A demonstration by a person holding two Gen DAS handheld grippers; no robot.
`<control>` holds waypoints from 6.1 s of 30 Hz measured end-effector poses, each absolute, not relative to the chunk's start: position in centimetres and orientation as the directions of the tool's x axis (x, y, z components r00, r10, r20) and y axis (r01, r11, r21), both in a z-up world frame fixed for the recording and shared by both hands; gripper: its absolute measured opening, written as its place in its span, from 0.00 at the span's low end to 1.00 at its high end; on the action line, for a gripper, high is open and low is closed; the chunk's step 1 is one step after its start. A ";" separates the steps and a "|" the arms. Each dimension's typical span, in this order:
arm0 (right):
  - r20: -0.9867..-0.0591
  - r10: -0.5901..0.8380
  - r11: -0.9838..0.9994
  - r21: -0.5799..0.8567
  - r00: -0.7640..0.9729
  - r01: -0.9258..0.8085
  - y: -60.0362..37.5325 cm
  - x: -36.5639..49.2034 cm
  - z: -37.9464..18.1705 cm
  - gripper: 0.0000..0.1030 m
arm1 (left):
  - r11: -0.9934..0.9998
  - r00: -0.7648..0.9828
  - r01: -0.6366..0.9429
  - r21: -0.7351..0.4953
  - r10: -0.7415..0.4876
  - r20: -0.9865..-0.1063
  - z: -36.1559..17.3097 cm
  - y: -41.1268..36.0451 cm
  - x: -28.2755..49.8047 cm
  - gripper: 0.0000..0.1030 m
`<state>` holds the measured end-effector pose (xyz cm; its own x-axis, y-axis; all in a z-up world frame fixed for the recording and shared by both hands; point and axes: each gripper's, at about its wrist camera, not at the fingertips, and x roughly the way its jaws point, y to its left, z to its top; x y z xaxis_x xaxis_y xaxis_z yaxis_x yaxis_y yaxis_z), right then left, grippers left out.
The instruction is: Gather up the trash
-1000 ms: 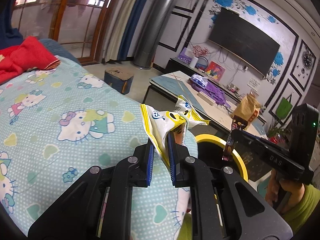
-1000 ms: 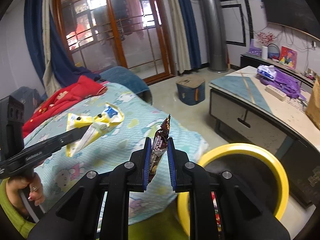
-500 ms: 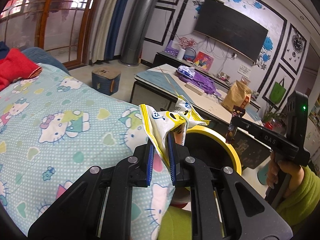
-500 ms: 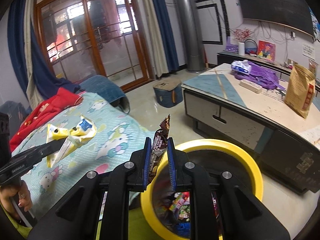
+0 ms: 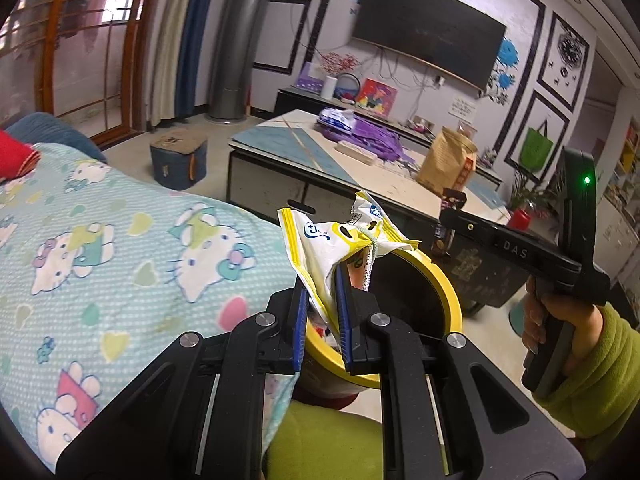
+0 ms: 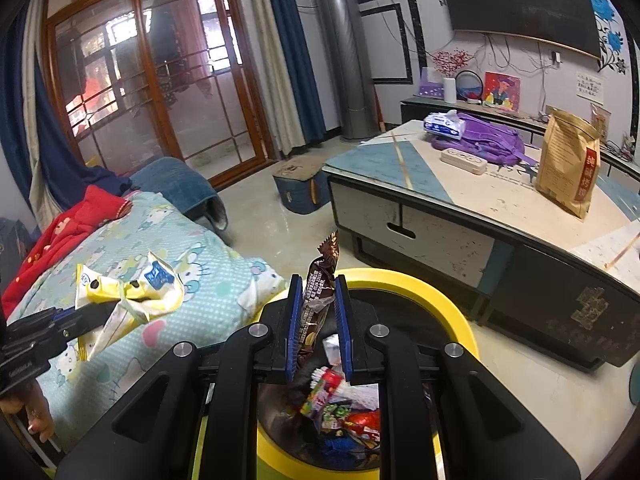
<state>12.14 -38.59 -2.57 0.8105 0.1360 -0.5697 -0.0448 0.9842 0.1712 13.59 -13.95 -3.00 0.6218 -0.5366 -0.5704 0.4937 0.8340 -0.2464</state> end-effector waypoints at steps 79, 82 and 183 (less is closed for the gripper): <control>-0.574 0.113 0.990 0.132 0.811 -0.044 -35.0 9.9 -3.2 0.94 | 0.960 0.718 0.250 -0.126 -0.271 -0.642 -3.1 -9.8 15.0 0.90; -0.543 0.158 0.986 0.124 0.825 -0.107 -32.5 9.0 -2.7 0.94 | 0.971 0.752 0.205 -0.125 -0.238 -0.615 -2.4 -7.7 14.0 0.90; -0.500 0.455 0.860 0.032 0.736 -0.510 -6.9 7.7 0.1 0.94 | 0.901 0.774 -0.409 -0.148 0.255 -0.580 -0.6 15.7 3.6 0.90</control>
